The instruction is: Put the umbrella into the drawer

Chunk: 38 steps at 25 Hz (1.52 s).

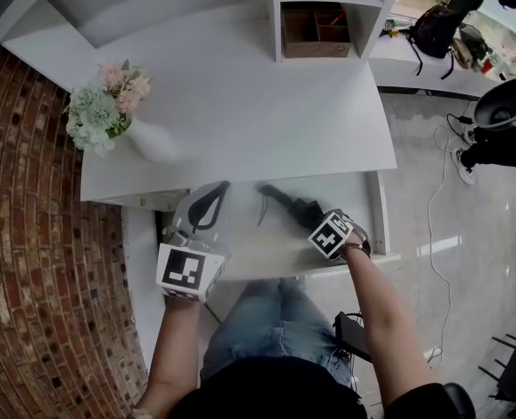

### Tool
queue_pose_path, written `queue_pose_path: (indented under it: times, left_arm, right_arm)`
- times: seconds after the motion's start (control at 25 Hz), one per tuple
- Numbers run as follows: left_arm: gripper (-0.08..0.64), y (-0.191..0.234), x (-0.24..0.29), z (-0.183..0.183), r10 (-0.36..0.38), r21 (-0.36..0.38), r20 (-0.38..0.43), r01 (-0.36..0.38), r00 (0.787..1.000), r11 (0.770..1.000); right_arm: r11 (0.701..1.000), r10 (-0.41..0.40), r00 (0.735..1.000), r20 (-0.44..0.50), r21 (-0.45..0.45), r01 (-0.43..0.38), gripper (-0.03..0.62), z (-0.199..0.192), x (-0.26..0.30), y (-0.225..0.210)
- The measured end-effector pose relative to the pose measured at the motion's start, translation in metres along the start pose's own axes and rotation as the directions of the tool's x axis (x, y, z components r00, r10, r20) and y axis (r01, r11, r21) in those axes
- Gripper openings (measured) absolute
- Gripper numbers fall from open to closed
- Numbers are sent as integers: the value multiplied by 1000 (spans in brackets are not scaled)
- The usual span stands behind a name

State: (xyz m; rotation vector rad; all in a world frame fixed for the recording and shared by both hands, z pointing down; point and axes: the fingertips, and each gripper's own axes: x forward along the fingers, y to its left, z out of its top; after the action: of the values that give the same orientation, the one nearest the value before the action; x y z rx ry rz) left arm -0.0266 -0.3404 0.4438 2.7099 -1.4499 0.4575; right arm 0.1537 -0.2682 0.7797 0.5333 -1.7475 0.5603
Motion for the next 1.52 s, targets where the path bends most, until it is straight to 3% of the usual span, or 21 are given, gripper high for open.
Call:
queue_pose_path:
  times: [0.68,0.92,1.0,1.2,1.36,1.52]
  left_arm:
    - [-3,-19,7,52,-22,41,100,18,995,999]
    - [-5,-20,4,69,-24,45,147,18,989,999]
    - [-5,-19,3,74,-16,44,160,9,987,999]
    - [-5,-12,1,88,-10,45,194,1,981,999]
    - [-5,-8,-2,97,-15,50,221,4,975,999]
    - [-5,-9,-3,103,-15,45,239,4,971,999]
  right_arm:
    - [991,-40,989,144,130,21,256,12,-86,-17]
    - [981,-121,968,220,178,82,256,21,-130,-30]
    - [979,-123,960,253,187,77,256,25,-143,-29]
    - [976,-57,933,356,215,-22,255,42,-172,-9]
    - [973,-112,900,420,230,14,255,55,-203,-13]
    - [966,-186,842,507,250,63,255,68,-244,-20]
